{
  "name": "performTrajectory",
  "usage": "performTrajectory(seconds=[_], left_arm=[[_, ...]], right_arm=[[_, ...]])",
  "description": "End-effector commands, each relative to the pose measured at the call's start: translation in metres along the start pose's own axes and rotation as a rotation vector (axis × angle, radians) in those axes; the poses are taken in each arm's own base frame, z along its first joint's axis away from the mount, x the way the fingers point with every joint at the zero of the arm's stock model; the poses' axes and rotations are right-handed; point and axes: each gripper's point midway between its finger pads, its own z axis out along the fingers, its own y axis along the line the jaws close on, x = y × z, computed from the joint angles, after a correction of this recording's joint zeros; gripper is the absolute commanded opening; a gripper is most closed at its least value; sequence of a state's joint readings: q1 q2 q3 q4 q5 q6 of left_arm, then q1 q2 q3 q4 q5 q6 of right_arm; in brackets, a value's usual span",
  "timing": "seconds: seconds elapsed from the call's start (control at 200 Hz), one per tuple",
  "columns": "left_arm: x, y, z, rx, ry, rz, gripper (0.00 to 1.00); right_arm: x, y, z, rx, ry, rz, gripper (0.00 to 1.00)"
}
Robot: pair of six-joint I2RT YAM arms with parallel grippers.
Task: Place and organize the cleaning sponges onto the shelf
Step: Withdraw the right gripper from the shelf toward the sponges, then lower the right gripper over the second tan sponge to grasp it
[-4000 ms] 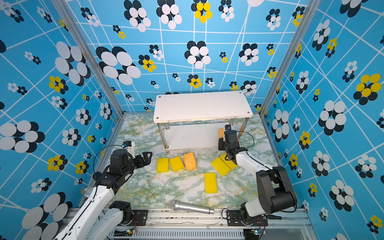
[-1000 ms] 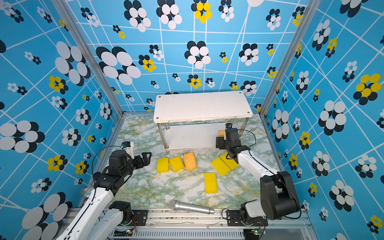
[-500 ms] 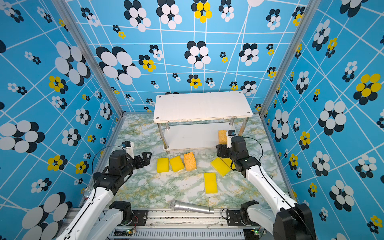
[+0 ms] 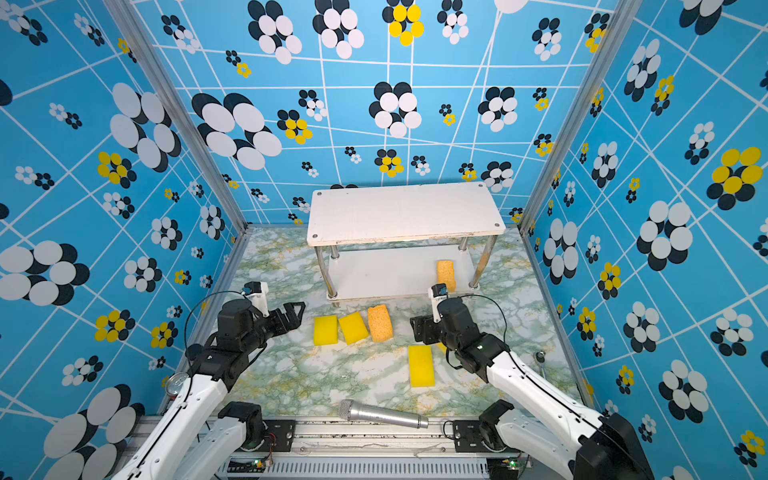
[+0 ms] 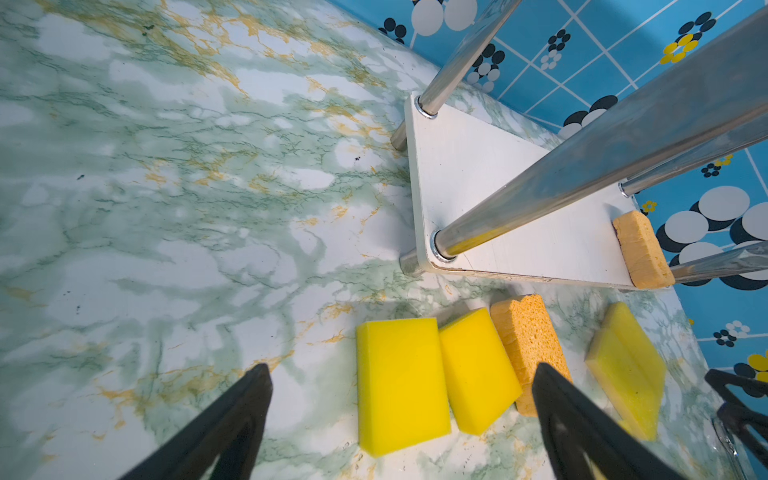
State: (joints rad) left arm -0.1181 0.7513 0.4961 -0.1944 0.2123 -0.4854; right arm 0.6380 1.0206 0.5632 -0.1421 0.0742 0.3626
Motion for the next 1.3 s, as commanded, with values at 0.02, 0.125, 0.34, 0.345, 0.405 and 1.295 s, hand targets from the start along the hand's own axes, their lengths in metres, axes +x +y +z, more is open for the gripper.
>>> performTrajectory(seconds=[0.02,0.125,0.34,0.345,0.405,1.295], left_arm=[[0.002,-0.001,0.002,0.020,0.002,-0.010,0.99],[0.004,-0.001,0.002,0.021,0.006,-0.007,0.99],[0.003,0.000,0.001,0.017,0.005,-0.005,0.99],[0.004,0.000,0.001,0.016,0.006,-0.006,0.99],[0.004,0.000,0.001,0.016,0.007,-0.004,0.99],[0.004,0.005,0.001,-0.013,0.013,0.015,0.99]], right_arm=[[0.002,0.018,0.016,0.016,-0.033,0.008,0.84],[0.007,0.036,0.030,0.019,-0.019,-0.030,0.83],[0.012,0.065,0.057,0.009,0.015,-0.083,0.83],[0.012,0.065,0.057,0.009,0.016,-0.084,0.83],[0.014,0.072,0.064,0.005,0.033,-0.098,0.83],[0.040,0.088,0.110,0.062,0.120,-0.144,0.79]])
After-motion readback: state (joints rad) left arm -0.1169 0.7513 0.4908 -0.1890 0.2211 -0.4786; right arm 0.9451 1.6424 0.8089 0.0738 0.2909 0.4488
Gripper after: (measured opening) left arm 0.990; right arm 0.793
